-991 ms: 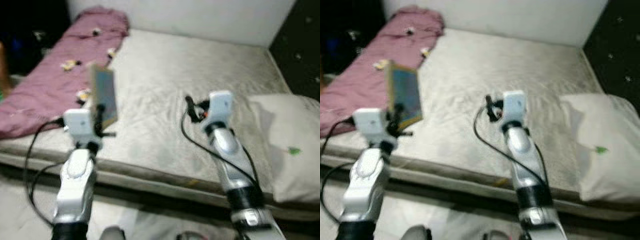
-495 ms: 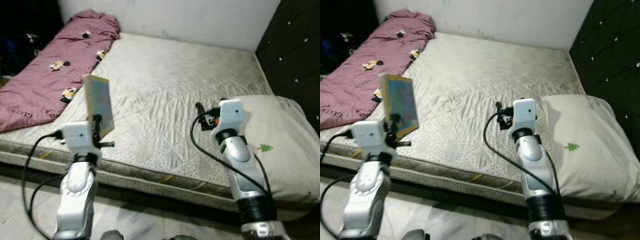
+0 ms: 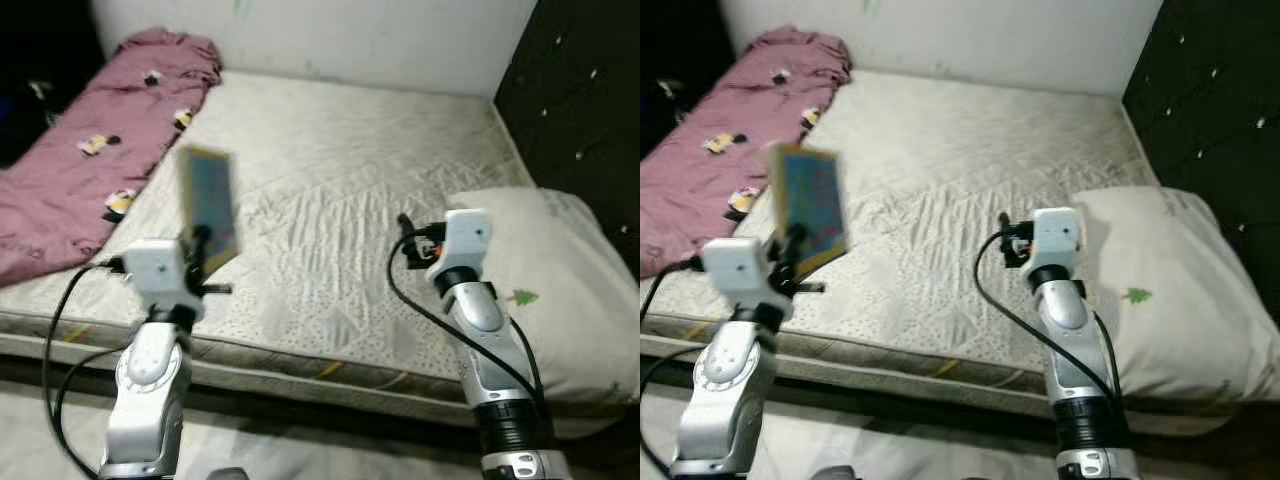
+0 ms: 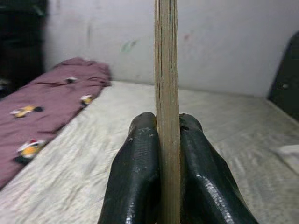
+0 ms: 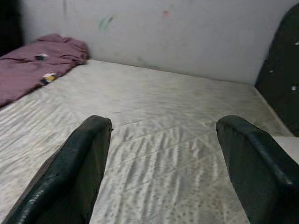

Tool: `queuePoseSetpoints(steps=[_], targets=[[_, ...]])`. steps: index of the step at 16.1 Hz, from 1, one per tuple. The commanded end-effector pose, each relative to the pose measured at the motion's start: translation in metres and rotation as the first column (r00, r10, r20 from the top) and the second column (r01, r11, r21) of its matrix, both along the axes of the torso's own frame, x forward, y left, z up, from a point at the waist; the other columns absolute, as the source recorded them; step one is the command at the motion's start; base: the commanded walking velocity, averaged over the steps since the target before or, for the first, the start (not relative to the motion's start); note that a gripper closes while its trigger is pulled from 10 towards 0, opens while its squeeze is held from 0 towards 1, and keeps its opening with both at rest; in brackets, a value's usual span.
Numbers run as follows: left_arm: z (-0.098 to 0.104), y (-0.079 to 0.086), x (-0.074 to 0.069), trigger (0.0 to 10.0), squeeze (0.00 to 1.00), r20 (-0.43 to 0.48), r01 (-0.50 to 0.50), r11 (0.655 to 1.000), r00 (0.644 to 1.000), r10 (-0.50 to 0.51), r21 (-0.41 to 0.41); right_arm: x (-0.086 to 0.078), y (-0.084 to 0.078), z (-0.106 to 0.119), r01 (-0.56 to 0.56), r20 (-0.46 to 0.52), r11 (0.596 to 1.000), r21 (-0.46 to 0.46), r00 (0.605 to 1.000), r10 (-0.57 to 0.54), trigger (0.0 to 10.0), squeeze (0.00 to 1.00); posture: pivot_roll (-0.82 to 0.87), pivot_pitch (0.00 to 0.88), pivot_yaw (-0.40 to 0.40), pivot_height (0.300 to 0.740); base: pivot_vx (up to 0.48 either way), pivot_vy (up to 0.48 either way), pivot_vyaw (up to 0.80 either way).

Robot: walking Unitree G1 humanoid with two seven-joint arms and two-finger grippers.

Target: Clean up the room

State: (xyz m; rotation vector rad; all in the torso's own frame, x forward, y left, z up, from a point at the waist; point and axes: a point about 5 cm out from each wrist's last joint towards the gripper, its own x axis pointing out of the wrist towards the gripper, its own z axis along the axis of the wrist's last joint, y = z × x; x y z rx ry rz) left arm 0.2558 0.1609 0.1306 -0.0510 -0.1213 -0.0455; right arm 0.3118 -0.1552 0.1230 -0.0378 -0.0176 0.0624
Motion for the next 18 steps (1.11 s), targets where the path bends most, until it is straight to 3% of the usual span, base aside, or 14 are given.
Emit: queuePoseSetpoints(steps=[1,7,12,14,18], targets=[[0.0061,0.0059,-0.0005,10.0,0.0,0.029,-0.015,1.0,0.999,0.015,0.005,0.0008,0.0044,0.0066,-0.012,0.022,1.0,-0.003,1.0,0.012,10.0,0.0,0.0,0.0,-0.042,0.74,0.315,0.0,0.0],[0.005,0.0106,0.0031,10.0,0.0,0.015,-0.044,0.999,0.999,0.044,0.019,0.0055,0.0076,0.0104,-0.002,0.036,1.0,0.006,0.999,0.002,10.0,0.0,0.0,0.0,-0.028,0.74,0.095,0.0,0.0],[0.004,0.0089,0.0046,10.0,0.0,-0.003,-0.066,0.997,0.998,0.066,0.048,0.007,0.0029,0.0097,0.013,0.032,1.0,0.001,0.999,-0.013,10.0,0.0,0.0,0.0,-0.026,0.74,0.0,0.0,-0.8],[0.0037,0.0076,0.0047,10.0,0.0,-0.001,-0.047,0.998,0.999,0.047,0.038,0.007,0.0041,0.0101,0.01,0.038,1.0,-0.006,0.999,-0.009,10.0,0.0,0.0,0.0,-0.027,0.74,0.0,0.0,0.0],[0.0058,0.0048,0.0048,10.0,0.0,0.009,-0.038,0.999,0.999,0.038,0.029,0.0064,0.0031,0.0098,0.011,0.037,1.0,-0.014,0.999,-0.01,10.0,0.0,-0.01,0.0,-0.033,0.74,0.0,-0.48,0.0]])
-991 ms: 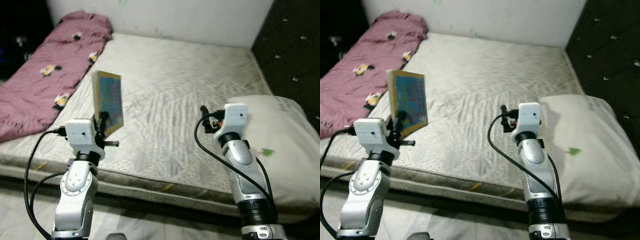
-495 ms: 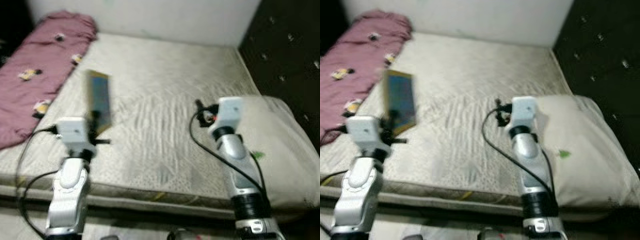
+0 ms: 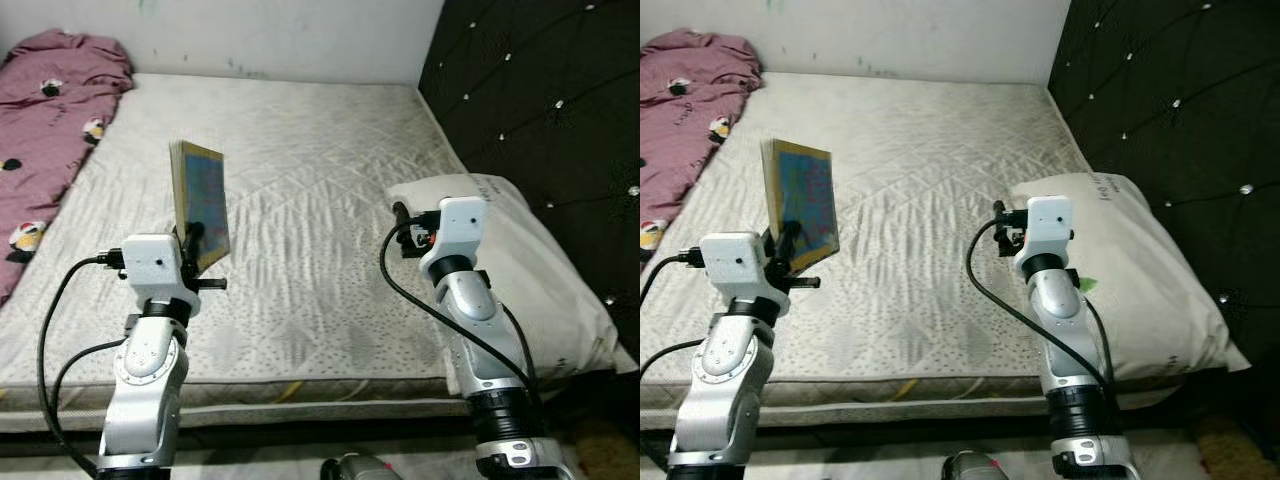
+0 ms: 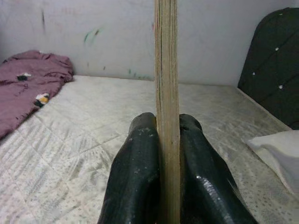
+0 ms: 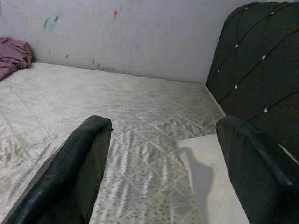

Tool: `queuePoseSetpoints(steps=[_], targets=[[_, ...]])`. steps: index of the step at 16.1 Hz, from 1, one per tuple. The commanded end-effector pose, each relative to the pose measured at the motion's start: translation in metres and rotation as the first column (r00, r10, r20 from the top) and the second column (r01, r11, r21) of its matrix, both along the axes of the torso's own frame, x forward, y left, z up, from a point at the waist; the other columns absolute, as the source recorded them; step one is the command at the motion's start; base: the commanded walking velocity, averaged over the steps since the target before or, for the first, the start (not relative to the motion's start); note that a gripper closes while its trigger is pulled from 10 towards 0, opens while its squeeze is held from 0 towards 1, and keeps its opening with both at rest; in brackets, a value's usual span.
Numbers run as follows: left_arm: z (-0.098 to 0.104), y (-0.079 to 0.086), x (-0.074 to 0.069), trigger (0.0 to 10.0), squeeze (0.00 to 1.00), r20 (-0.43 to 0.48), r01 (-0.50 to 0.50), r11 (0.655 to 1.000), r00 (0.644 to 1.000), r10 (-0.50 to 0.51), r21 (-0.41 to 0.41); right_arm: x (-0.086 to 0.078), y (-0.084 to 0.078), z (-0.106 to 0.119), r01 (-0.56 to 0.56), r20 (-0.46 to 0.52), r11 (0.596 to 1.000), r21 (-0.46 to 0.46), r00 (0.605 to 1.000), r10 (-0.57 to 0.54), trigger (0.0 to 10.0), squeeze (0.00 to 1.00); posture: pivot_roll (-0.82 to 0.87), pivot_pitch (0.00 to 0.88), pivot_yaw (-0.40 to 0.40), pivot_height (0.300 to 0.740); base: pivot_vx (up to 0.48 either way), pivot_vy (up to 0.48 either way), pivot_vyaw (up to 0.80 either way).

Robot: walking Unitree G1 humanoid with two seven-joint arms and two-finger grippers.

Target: Clean up the room

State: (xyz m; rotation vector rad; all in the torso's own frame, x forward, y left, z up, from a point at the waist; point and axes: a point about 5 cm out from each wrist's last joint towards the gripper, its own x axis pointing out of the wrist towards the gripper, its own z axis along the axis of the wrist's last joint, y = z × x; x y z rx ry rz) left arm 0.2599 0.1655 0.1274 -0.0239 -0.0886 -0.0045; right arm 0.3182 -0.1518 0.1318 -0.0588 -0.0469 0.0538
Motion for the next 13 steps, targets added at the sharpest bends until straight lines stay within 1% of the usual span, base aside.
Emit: queuePoseSetpoints(steps=[1,7,8,11,13], targets=[[0.0091,-0.0005,0.0007,10.0,0.0,0.042,0.005,1.0,0.999,-0.005,0.004,0.0,-0.0012,0.0009,0.003,0.006,1.0,0.003,1.0,-0.003,10.0,0.0,-0.01,0.0,-0.034,0.74,0.0,-0.48,0.0],[0.0088,-0.0017,0.0009,10.0,0.0,0.041,0.012,1.0,0.999,-0.012,0.004,-0.0002,-0.0026,0.0003,0.003,0.004,1.0,-0.011,1.0,-0.003,10.0,0.0,-0.01,0.0,-0.036,0.74,0.0,-0.48,0.0],[0.0088,-0.0017,0.001,10.0,0.0,0.042,0.009,1.0,0.999,-0.009,0.008,-0.0002,-0.0027,0.0002,0.003,0.003,1.0,-0.013,1.0,-0.003,10.0,0.0,-0.01,0.0,-0.036,0.74,0.0,-0.322,0.0],[0.006,-0.0005,0.0013,10.0,0.0,0.031,-0.011,1.0,0.999,0.011,-0.016,-0.0002,-0.0035,-0.0003,0.003,0.002,1.0,-0.016,1.0,-0.003,10.0,0.0,-0.01,0.0,-0.039,0.74,0.0,0.0,0.0],[0.0036,-0.0015,0.0002,10.0,0.0,0.025,0.003,0.999,1.0,-0.002,-0.04,0.0001,-0.0035,-0.0014,0.004,-0.01,1.0,-0.006,1.0,-0.004,10.0,0.0,-0.01,0.0,-0.039,0.74,0.0,0.0,-0.57]])
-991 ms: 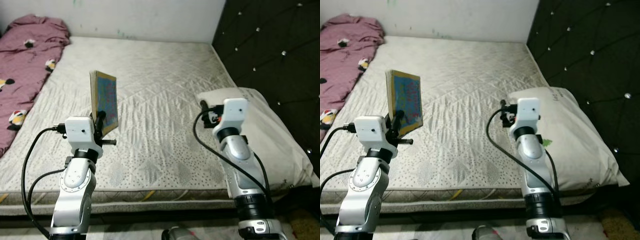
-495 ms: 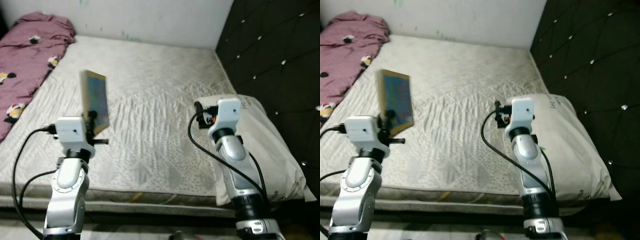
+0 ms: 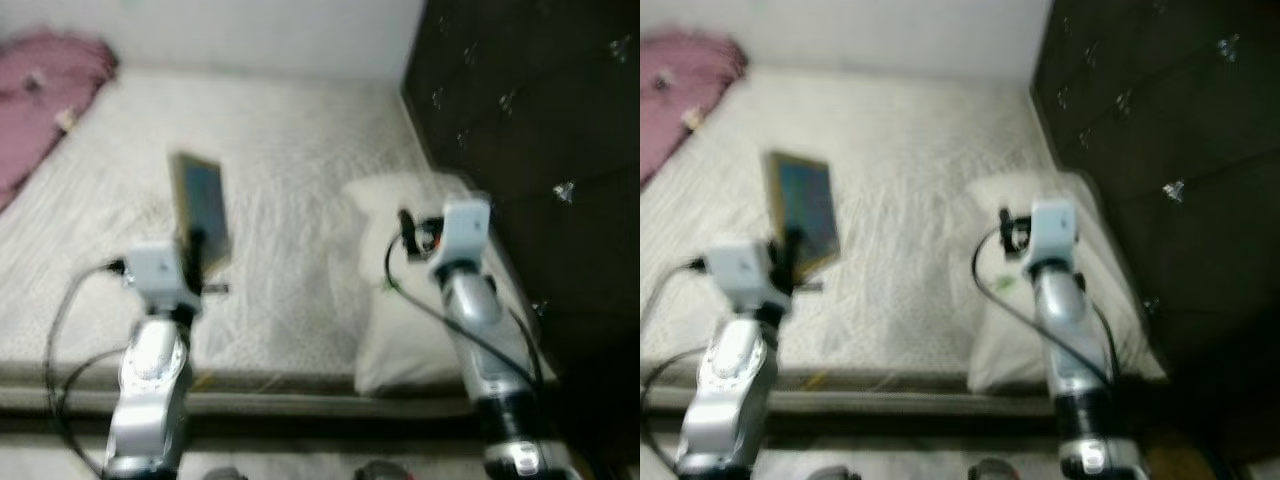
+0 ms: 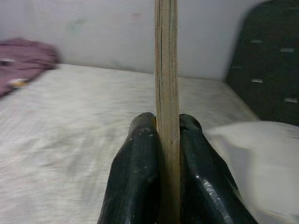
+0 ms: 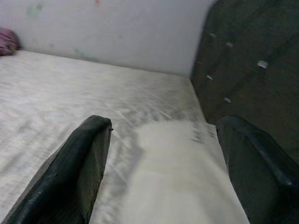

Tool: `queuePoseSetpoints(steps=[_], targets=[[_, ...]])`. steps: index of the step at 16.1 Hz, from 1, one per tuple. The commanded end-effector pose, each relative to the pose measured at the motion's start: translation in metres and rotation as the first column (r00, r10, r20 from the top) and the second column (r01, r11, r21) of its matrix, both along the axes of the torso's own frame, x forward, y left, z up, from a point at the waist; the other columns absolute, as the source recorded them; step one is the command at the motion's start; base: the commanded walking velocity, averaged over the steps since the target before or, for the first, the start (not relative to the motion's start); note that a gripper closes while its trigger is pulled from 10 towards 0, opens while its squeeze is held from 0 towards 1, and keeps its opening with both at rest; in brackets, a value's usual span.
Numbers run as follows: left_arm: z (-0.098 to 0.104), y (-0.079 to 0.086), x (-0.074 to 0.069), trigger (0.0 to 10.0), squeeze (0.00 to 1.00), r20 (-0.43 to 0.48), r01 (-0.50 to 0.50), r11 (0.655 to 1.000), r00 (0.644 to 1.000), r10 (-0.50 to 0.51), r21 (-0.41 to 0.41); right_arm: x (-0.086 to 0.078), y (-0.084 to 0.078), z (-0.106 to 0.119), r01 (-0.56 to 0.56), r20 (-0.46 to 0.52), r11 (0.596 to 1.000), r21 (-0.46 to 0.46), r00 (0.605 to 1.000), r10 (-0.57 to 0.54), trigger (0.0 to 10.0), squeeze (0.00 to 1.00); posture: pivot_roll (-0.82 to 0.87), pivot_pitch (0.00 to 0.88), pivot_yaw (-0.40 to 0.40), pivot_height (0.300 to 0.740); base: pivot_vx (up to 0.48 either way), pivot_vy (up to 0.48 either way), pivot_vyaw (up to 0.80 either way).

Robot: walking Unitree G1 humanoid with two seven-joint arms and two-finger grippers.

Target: Clean up the room

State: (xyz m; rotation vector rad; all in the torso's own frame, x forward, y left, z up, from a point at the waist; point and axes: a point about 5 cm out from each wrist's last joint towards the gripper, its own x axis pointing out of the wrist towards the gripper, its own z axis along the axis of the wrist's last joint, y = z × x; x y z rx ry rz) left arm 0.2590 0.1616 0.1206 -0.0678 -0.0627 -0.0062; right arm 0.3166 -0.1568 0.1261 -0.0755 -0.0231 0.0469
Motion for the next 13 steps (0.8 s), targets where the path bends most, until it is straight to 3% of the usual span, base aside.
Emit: queuePoseSetpoints(steps=[1,6,13], targets=[[0.0064,0.0022,-0.0012,10.0,0.0,0.05,0.037,0.999,0.998,-0.037,0.004,0.0018,0.0017,0.0044,-0.006,0.015,1.0,0.008,1.0,0.005,10.0,0.0,-0.01,0.0,-0.039,0.74,0.0,0.0,-0.8],[0.0085,0.0076,-0.0013,10.0,0.0,0.06,-0.026,0.999,0.998,0.023,0.04,0.0016,0.0008,0.004,-0.005,0.013,1.0,0.004,1.0,0.005,10.0,0.0,-0.02,0.0,-0.04,0.74,0.0,0.0,-0.8],[0.0132,0.007,0.0016,10.0,0.0,0.063,-0.034,0.999,0.997,0.033,0.023,0.0021,0.0027,0.0034,-0.011,0.011,1.0,-0.003,1.0,0.011,10.0,0.0,-0.02,0.0,-0.045,0.74,0.0,0.0,0.0]])
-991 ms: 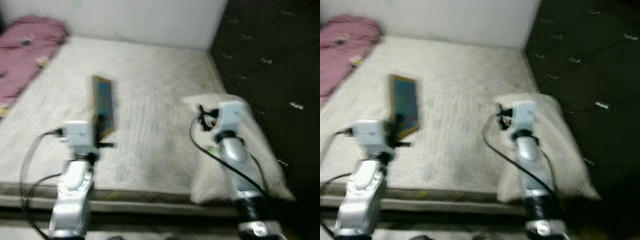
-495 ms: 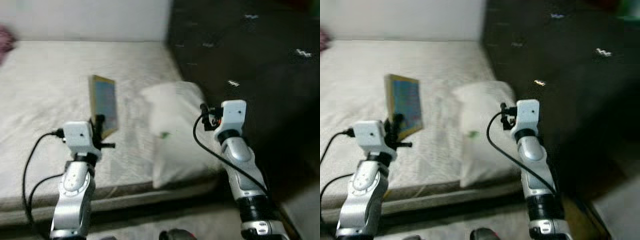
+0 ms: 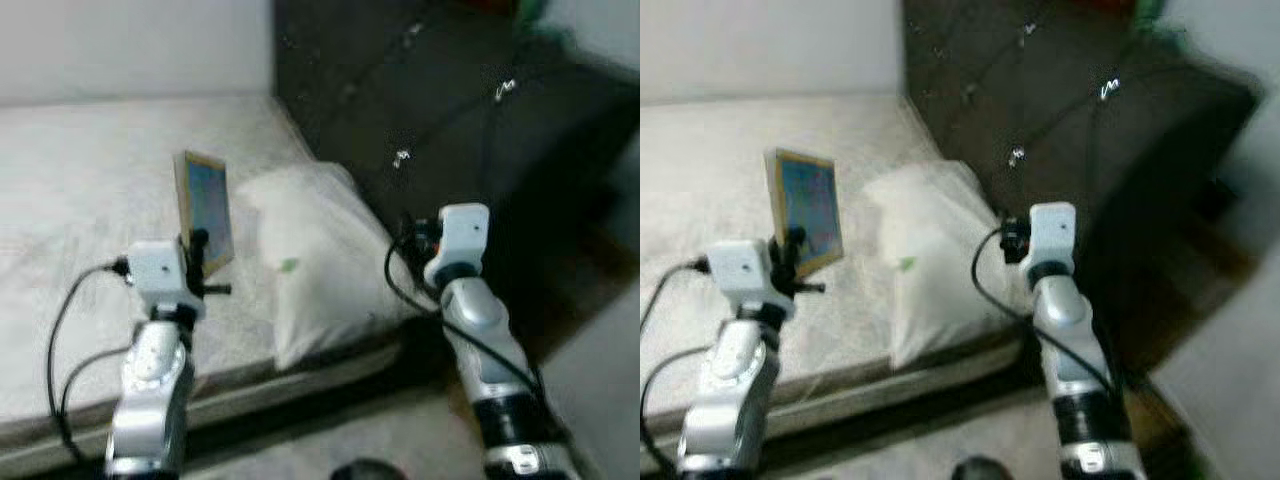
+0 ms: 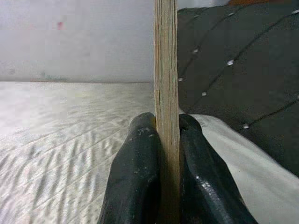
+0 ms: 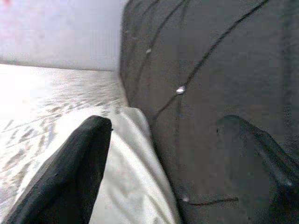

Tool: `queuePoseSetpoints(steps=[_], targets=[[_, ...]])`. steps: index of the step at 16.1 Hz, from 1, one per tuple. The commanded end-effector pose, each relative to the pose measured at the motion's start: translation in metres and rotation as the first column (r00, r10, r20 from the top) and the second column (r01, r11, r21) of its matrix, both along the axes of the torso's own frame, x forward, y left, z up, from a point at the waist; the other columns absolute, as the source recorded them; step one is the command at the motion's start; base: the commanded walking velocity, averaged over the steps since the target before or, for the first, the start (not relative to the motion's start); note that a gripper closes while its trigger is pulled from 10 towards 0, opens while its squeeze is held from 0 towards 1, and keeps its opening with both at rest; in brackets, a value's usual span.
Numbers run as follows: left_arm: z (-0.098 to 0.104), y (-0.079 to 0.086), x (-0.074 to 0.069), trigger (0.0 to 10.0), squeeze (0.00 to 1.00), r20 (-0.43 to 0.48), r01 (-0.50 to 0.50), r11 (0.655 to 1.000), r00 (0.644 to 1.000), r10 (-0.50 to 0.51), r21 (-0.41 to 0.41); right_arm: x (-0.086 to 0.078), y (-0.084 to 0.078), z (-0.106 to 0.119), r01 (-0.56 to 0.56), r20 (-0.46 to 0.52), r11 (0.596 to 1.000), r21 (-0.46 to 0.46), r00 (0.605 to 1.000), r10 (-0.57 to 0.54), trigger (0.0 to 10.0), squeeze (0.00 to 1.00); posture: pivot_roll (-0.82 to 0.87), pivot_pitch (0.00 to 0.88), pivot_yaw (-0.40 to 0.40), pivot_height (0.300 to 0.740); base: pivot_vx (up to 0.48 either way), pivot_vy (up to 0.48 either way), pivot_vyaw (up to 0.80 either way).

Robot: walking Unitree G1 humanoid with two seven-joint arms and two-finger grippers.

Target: Clean up the room

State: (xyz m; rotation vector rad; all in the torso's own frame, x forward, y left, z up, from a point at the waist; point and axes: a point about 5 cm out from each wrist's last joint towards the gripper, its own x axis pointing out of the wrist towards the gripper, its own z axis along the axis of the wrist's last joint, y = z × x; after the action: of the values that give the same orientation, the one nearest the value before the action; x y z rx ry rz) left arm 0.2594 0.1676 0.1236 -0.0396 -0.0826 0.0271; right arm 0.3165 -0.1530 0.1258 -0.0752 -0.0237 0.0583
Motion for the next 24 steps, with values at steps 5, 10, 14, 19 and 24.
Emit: queuePoseSetpoints(steps=[5,10,14,19,24], targets=[[0.0114,0.0009,0.0018,10.0,0.0,0.045,0.001,1.0,0.999,0.0,-0.016,0.0013,0.0028,0.0047,-0.031,0.019,0.999,-0.019,0.999,0.031,10.0,0.0,-0.02,0.0,-0.043,0.74,0.0,0.0,0.0],[0.0116,0.0004,0.0015,10.0,0.0,0.041,-0.004,0.999,0.999,0.006,-0.037,0.0013,0.0027,0.0047,-0.034,0.018,0.999,-0.02,0.999,0.034,10.0,0.0,-0.02,0.0,-0.043,0.74,0.0,0.0,0.0],[0.0112,-0.0016,0.0012,10.0,0.0,0.038,0.007,0.999,0.999,-0.005,-0.051,0.0001,0.0053,0.0053,-0.058,0.025,0.998,-0.031,0.998,0.059,10.0,0.0,-0.02,0.0,-0.046,0.74,0.0,0.204,0.4],[0.0107,-0.0029,-0.0006,10.0,0.0,0.034,0.016,0.998,0.999,-0.014,-0.06,-0.0011,0.0029,0.0039,-0.048,0.016,0.998,-0.026,0.999,0.049,10.0,0.0,-0.02,0.0,-0.046,0.74,0.0,0.48,0.1],[0.0095,-0.0056,-0.007,10.0,0.0,0.044,0.017,0.998,0.999,-0.015,-0.056,-0.0066,0.0002,-0.0019,-0.044,-0.008,0.999,-0.004,0.999,0.044,10.0,0.0,-0.02,0.0,-0.051,0.74,0.0,0.274,0.0]])
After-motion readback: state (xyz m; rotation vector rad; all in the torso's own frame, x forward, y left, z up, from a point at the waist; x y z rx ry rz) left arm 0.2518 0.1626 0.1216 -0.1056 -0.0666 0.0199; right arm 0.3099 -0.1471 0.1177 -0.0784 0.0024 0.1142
